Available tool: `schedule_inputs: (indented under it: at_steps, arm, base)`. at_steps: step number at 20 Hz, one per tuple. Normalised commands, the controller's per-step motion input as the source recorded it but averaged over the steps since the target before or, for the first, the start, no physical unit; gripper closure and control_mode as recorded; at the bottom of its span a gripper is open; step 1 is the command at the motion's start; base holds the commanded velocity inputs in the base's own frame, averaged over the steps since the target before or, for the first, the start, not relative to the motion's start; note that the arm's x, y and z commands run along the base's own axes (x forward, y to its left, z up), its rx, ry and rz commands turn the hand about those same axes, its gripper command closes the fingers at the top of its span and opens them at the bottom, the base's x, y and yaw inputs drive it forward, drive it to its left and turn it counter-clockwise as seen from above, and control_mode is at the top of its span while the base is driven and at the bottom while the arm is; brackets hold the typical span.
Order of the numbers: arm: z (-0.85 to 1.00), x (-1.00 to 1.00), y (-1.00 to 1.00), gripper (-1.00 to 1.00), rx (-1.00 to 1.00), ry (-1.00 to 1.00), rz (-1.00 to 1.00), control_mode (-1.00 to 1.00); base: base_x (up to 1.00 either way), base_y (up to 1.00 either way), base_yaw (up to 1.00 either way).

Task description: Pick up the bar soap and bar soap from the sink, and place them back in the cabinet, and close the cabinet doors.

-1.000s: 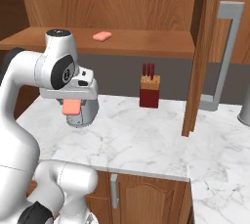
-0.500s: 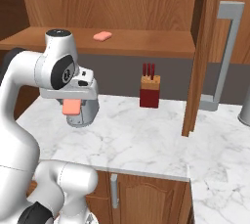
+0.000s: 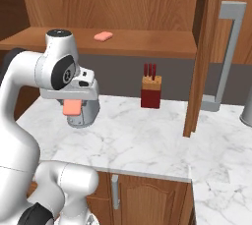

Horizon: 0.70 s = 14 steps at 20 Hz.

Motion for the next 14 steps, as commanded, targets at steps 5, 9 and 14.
schedule_inputs:
  at_steps: [5,9,14]
  arm:
    - [0.13,0.00,0.00,1.00,0.00,-0.02,0.00,-1.00]
    - [0.33,0.02,0.00,1.00,0.00,-0.09,0.00,-1.00]
    - [0.48,0.09,0.00,1.00,0.00,-0.12,0.00,-1.00]
  base:
    - [0.00,0.00,0.00]
    - [0.00,0.00,0.00]
    - [0.00,0.00,0.00]
